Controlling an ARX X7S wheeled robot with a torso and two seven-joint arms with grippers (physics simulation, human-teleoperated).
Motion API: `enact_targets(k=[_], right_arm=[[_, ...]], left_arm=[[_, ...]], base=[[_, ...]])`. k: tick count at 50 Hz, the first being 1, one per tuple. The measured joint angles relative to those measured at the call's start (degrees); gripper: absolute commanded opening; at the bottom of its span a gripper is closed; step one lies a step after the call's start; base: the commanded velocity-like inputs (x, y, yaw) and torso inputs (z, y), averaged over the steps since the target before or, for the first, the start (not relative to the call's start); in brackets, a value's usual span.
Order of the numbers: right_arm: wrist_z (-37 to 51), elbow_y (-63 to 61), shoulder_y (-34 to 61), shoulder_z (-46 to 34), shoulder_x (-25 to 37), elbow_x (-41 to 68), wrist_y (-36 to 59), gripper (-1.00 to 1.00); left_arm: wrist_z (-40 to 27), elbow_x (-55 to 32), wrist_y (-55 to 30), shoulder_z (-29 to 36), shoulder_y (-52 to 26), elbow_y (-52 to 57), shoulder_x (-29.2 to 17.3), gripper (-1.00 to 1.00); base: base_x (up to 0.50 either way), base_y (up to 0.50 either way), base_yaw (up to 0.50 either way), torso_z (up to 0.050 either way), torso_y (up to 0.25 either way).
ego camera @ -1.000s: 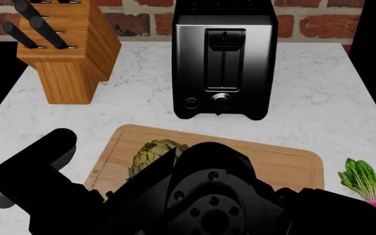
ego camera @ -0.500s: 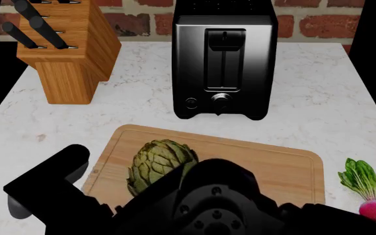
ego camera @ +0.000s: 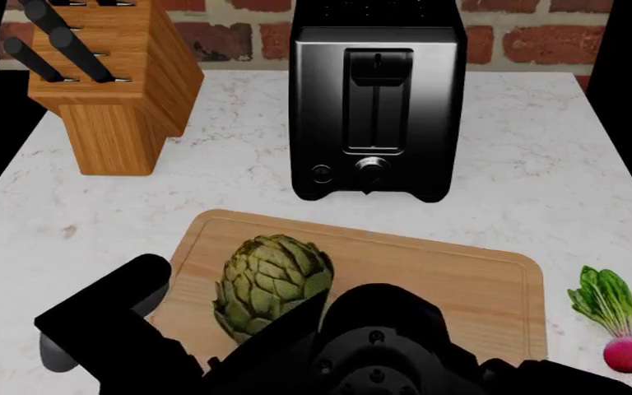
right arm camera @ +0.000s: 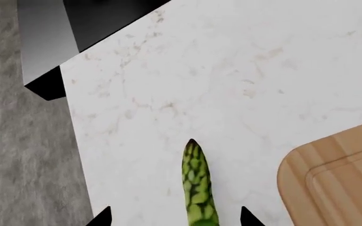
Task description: Clear the non-vegetable object off the cutting board and place the vegetables onto it.
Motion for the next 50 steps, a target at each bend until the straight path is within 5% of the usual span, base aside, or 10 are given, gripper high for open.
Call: enact_targets(k=[8,9,50], right_arm=[[-1.09,0.13,-0.87,0.49,0.52,-0.86,-0.75,1.0],[-1.12,0.22,-0.62,0.77,0.7,-1.64,-0.73,-1.0],[9.91,-6.47,6.27,1.39,2.73,9.86,-1.43,-1.0]], left_arm=[[-0.14,-0.13,0.07,0.07,0.19,0.14,-0.07,1.0],[-0.16,-0.15,0.08,0.07,0.21,0.16,-0.08,1.0],[-0.71,-1.41,0.16,-0.18,-0.7,-0.05,-0.41,1.0]], base=[[0.0,0.0,0.0,0.0,0.0],[0.0,0.0,0.0,0.0,0.0],[0.0,0.0,0.0,0.0,0.0]])
